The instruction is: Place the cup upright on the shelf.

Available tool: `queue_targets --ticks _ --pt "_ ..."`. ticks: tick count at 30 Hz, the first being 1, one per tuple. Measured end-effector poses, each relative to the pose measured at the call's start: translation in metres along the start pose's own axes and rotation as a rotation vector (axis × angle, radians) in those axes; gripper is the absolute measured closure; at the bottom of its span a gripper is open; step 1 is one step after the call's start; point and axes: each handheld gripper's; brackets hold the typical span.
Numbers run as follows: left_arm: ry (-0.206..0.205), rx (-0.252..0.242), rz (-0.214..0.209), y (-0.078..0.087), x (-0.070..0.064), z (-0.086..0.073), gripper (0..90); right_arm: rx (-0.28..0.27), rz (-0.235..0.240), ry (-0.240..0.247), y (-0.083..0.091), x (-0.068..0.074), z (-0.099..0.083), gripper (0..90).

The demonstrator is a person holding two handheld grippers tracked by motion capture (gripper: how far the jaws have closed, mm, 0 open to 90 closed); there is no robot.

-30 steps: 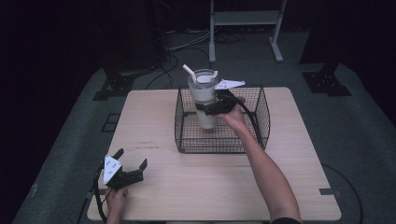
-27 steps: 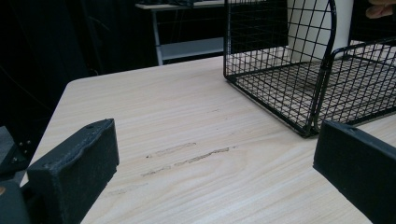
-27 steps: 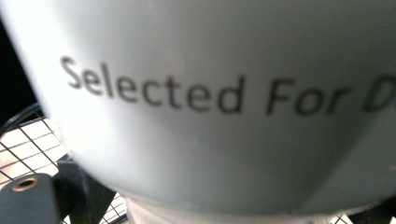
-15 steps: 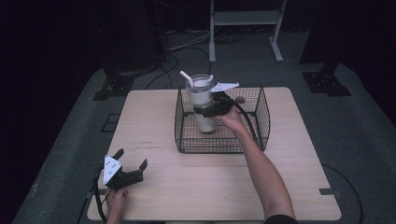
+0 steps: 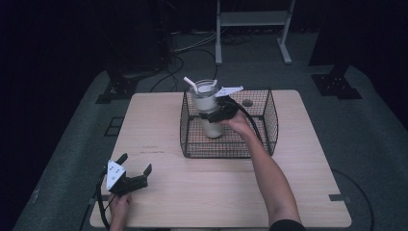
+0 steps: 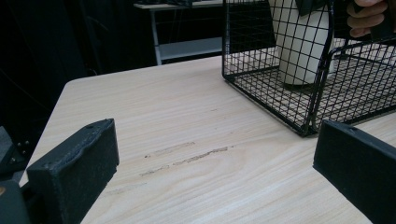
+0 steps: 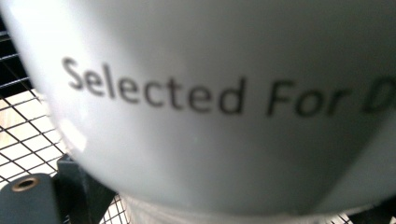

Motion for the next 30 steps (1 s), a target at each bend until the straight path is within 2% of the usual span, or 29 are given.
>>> queue_targets --ticks 7,19,30 --pt "-0.002 0.001 -0.002 0.000 0.000 0.000 0.0 0.005 0.008 0.000 0.002 -0.002 -0.003 8.2" --pt "-0.006 0.004 0.001 0.000 -0.001 0.000 0.0 0.007 0.006 0.059 0.010 -0.002 -0.008 8.1" --pt "-0.006 0.005 0.000 0.000 -0.001 0.000 0.0 0.003 0.002 0.059 0.014 -0.002 -0.011 8.2"
Point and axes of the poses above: each handheld gripper's, and its own axes: y roughly backward along the jaws, z roughly out of its top, x roughly to its left, and after that the axes turned 2 degrees about x, right-handed
